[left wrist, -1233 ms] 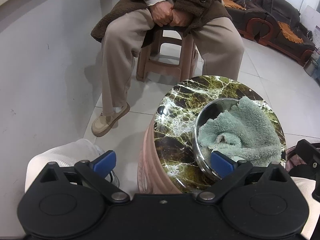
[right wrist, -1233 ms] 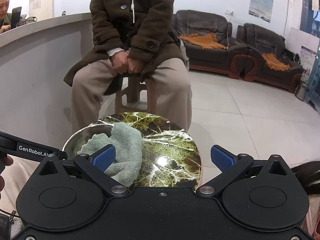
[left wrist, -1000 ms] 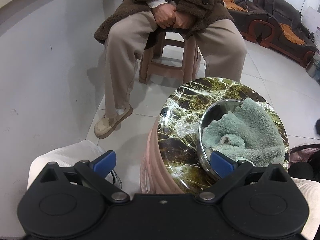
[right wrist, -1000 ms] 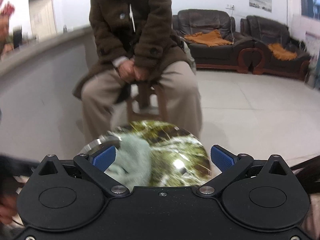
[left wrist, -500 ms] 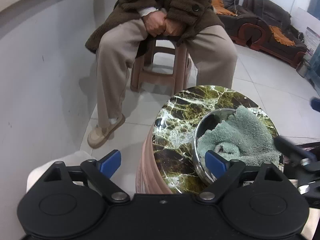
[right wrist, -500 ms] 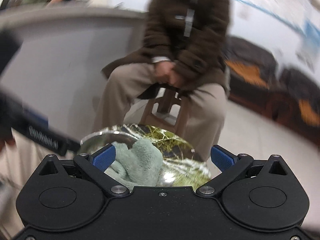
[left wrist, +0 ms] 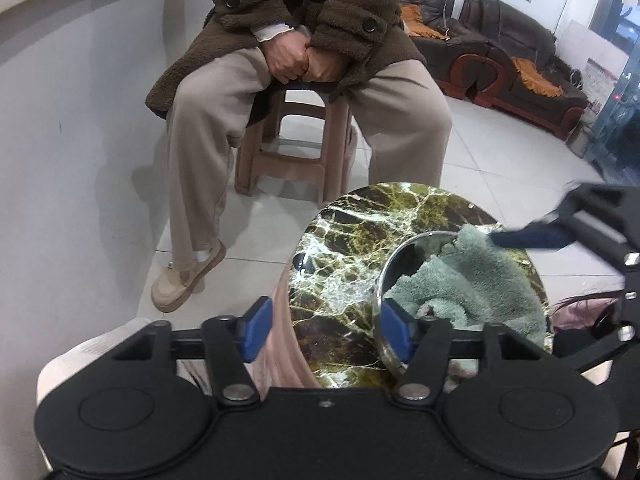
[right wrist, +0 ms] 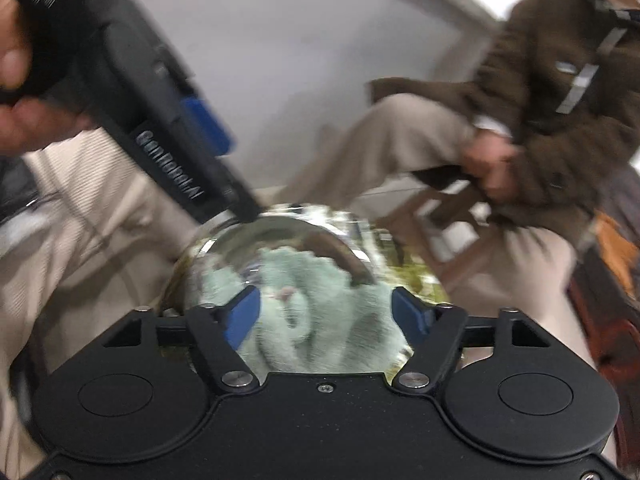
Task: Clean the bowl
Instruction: 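Move both grippers to the steel bowl holding the green towel, then grip the bowl rim with the left gripper while the right gripper grasps the towel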
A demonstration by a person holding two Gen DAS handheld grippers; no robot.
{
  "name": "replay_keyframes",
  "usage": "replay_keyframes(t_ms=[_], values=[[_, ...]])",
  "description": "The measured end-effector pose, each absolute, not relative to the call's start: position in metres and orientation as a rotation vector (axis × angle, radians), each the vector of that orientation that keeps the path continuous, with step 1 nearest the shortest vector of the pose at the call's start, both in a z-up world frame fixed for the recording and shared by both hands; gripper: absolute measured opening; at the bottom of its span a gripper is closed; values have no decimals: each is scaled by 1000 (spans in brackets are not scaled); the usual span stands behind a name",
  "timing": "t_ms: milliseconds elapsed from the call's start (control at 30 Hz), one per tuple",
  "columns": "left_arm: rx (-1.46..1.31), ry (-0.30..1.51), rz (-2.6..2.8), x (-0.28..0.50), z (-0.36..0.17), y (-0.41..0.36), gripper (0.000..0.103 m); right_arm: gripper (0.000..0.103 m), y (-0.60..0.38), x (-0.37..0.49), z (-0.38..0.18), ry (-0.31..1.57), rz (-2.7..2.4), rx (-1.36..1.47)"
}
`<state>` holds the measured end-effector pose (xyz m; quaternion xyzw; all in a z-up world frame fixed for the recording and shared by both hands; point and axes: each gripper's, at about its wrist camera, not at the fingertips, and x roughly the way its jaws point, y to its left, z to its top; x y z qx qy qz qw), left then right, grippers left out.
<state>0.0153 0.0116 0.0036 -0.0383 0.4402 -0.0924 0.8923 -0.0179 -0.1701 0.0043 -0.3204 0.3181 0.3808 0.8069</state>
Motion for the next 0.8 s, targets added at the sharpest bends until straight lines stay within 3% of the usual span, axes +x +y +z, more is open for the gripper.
replay_keyframes(t_ms=[300, 467, 800], values=[[-83, 916, -213, 25, 3, 8, 41, 47, -173, 15, -15, 923, 831, -598], [-66, 915, -216, 24, 4, 6, 41, 24, -194, 2, -25, 951, 822, -509], [0, 916, -227, 27, -2, -9, 41, 21, -203, 15, 10, 887, 745, -352]])
